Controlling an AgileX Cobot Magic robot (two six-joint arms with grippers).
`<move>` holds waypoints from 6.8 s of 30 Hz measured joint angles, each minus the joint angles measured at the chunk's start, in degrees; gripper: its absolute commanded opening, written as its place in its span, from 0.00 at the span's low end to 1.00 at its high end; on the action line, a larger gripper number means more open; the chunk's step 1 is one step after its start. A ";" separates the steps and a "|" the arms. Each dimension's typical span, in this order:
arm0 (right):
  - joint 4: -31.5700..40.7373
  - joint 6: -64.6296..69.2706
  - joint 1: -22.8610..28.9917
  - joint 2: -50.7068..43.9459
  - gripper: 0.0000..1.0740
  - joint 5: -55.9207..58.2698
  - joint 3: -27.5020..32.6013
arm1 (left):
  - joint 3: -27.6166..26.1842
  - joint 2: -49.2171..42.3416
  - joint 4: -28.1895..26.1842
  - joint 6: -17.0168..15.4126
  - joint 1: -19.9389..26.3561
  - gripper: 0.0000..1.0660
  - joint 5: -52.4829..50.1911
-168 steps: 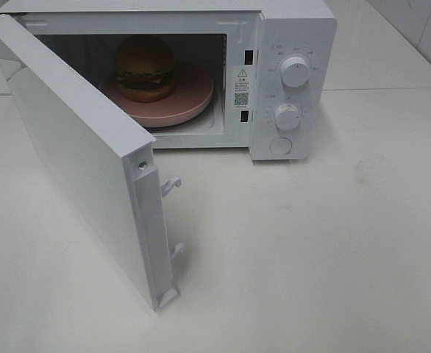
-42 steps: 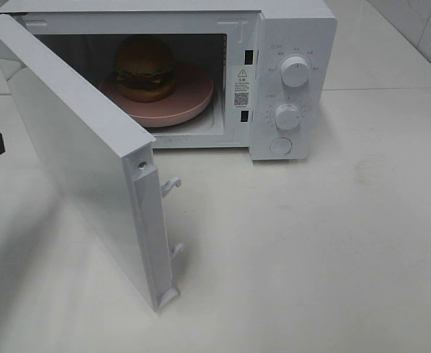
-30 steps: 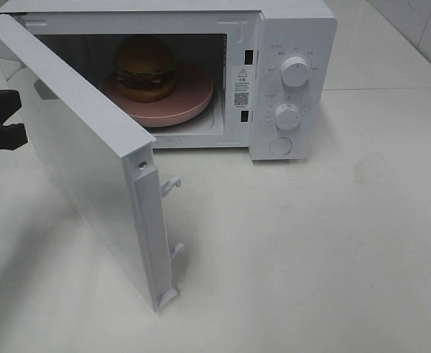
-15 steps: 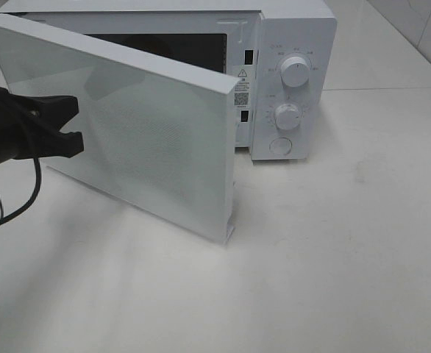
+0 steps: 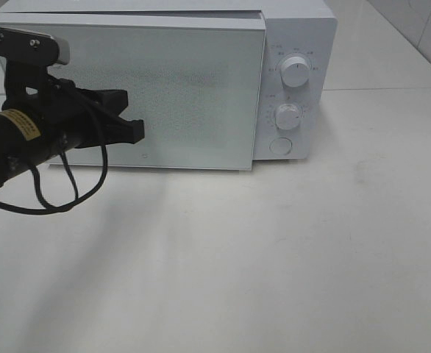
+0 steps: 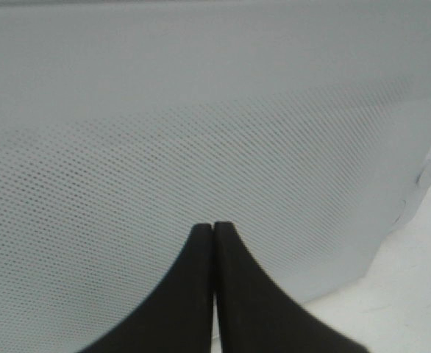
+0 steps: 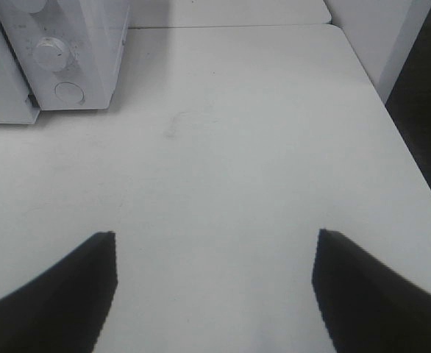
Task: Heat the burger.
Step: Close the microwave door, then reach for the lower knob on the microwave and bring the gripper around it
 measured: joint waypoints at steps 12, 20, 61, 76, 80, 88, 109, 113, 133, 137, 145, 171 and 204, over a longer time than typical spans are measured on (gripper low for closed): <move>0.00 0.00 0.00 0.00 0.67 0.00 0.00 | -9.80 6.65 -10.66 5.27 -5.56 0.00 2.12; 0.00 0.00 0.00 0.00 0.67 0.00 0.00 | -16.33 10.26 -11.23 5.39 -6.19 0.00 4.98; 0.06 0.00 0.00 0.00 0.67 0.00 0.00 | -22.00 9.63 -11.57 6.42 -11.57 0.65 26.53; 0.06 0.00 0.00 0.00 0.67 0.00 0.00 | -21.89 -4.18 -5.84 6.47 -11.57 0.93 64.92; 0.06 0.00 0.00 0.00 0.67 0.00 0.00 | -21.89 -8.54 -4.81 5.21 -11.23 0.93 75.52; 0.06 0.00 0.00 0.00 0.67 0.00 0.00 | -21.89 -14.04 -4.58 2.35 -3.15 0.93 87.49; 0.06 0.00 0.00 0.00 0.67 0.00 0.00 | -20.11 -31.00 -1.60 2.35 29.34 0.93 107.31; 0.06 0.00 0.00 0.00 0.67 0.00 0.00 | -17.13 -34.49 -2.46 2.35 30.94 0.93 107.37; 0.11 0.00 0.00 0.00 0.67 0.00 0.00 | 4.53 -64.11 -2.46 2.35 31.11 0.93 106.00; 0.11 0.00 0.00 0.00 0.67 0.00 0.00 | 5.67 -68.98 -2.06 2.35 31.11 0.93 106.00; 0.11 0.00 0.00 0.00 0.67 0.00 0.00 | 6.36 -81.99 -1.55 2.35 31.11 0.93 106.11; 0.11 0.00 0.00 0.00 0.67 0.00 0.00 | 6.36 -99.18 -0.86 2.35 31.11 0.93 106.17; 0.11 0.00 0.00 0.00 0.67 0.00 0.00 | 6.36 -99.18 -0.86 2.35 31.11 0.93 106.17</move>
